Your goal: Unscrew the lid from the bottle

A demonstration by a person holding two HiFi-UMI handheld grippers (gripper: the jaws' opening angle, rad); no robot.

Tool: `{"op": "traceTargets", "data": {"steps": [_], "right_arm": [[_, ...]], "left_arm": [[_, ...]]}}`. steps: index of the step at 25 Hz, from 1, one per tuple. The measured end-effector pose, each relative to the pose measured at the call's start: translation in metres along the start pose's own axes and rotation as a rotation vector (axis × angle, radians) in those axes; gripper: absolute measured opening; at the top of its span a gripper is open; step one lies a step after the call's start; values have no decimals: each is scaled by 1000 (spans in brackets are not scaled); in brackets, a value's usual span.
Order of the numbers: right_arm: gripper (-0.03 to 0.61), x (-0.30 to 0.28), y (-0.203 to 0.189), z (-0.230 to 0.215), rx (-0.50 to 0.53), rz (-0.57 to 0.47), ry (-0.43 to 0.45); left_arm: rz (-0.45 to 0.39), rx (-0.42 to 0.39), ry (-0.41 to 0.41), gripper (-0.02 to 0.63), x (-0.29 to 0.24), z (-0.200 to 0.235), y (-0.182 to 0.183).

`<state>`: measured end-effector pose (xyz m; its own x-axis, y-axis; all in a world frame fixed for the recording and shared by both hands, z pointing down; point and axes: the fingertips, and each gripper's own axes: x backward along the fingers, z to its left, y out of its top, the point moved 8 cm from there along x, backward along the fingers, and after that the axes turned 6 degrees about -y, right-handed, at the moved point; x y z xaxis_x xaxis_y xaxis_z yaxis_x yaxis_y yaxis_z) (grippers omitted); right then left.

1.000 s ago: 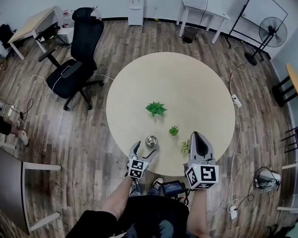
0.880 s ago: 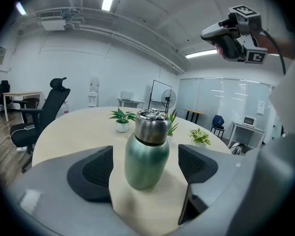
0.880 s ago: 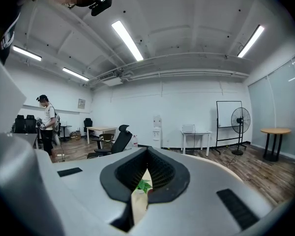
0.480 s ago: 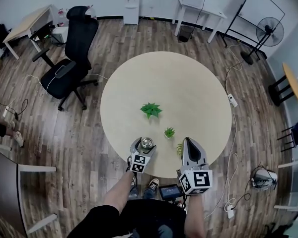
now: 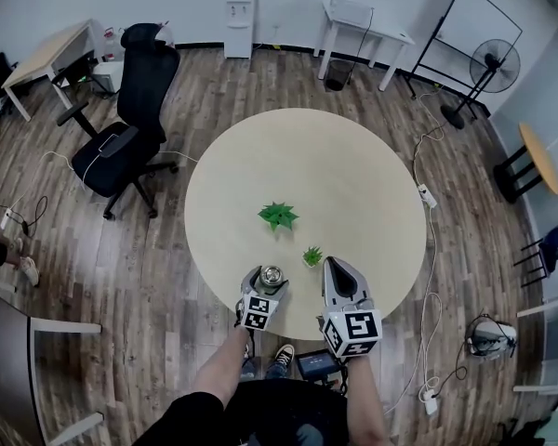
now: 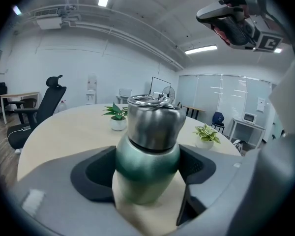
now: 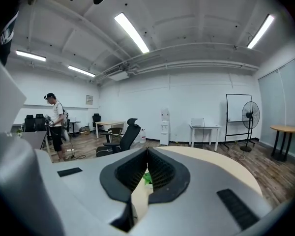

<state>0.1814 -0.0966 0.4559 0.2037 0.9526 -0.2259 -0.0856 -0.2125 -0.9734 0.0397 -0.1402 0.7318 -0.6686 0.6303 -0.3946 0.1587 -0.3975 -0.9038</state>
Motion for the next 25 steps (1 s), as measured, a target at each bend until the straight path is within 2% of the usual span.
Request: {"op": "traceTargets", "data": {"steps": [1,2,4,7,8,11,14,21,25], "right_arm": [[6,-1,2,2,3,-3,8],[54,-1,3,4,5,-7,22],[194,-2,7,7,5,-21,55],[326,-2,11,10,25,-40,84],[351,-2,12,12,38,-36,90],[342,-9,9,15,64,4,123],[322,-24,-4,23,98,95,207],[317,-65,-69,51,374,398,415],[301,-86,-103,66,471,551,488]], "left_arm": [[1,2,0,377,1,0,-1],[2,4,0,377,1,0,-2],[-5,-1,-1,377,-1,1,-3],[2,7,-4,377,0,0,-4],[2,10,-5,377,1,-1,-3],[-8,8,-4,377,1,-2,-2],[-26,-6,-4,379,0,0,-1],[-31,1,-16,379,-2,-1,-3],[-35,4,-17,380,-1,0,-2]]}}
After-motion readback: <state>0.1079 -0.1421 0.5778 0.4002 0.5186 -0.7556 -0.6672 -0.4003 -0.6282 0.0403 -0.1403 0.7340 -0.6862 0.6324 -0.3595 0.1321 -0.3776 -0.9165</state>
